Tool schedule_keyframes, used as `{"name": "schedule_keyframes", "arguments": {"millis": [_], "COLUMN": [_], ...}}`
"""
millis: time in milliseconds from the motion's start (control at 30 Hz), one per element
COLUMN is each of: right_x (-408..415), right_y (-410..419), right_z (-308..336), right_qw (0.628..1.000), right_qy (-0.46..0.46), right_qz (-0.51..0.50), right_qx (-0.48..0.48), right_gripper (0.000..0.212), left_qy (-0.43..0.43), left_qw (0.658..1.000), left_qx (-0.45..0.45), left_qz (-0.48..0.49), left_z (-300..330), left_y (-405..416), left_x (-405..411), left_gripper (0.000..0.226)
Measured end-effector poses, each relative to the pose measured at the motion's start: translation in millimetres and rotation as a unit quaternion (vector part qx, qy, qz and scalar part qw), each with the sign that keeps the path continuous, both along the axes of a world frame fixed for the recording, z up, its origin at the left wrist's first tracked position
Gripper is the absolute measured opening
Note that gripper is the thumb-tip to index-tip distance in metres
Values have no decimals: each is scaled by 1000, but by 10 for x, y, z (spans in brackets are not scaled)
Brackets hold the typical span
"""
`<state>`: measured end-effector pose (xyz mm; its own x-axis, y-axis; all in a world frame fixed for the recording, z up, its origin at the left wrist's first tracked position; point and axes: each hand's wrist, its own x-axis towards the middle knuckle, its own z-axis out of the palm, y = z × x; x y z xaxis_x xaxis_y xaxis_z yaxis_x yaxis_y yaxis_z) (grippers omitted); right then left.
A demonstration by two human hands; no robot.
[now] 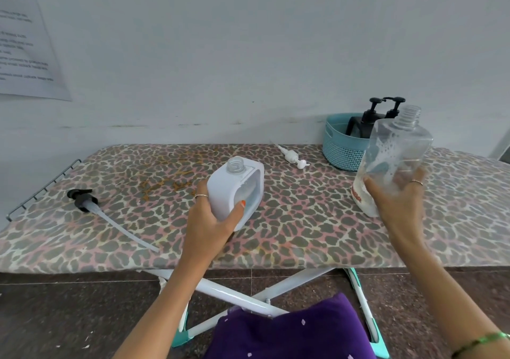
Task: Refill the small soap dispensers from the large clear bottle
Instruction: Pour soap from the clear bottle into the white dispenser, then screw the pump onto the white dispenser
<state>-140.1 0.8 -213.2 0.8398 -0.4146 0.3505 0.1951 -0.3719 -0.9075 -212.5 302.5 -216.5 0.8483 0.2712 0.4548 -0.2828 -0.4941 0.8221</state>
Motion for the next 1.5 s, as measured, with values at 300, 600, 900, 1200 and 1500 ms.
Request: {"name": "schedule_keyframes", "arguments": {"millis": [300,600,900,1200,1500], "right_x": [-410,85,1179,1250,1287], "right_y": [165,698,1105,1124,1033], "right_z": [67,381,403,164,187], "right_qw": [981,911,808,842,822], "right_qy": [-171,-86,126,149,164], "right_qz": [-87,142,246,236,247], "right_qx": [-15,-376,-520,-462,-487], "right_gripper": [57,28,39,40,44], "left_qy": [0,-1,-6,2,-1], "left_qw": [1000,1000,1000,1000,1000], "left_qx": [-1,10,10,11,11], "left_qz": [1,14,16,9,6], "left_z": [-15,-18,11,-19,1], "left_y": [3,0,37,9,7], "left_x": [11,24,36,9,3], "left_gripper": [58,59,53,57,54]}}
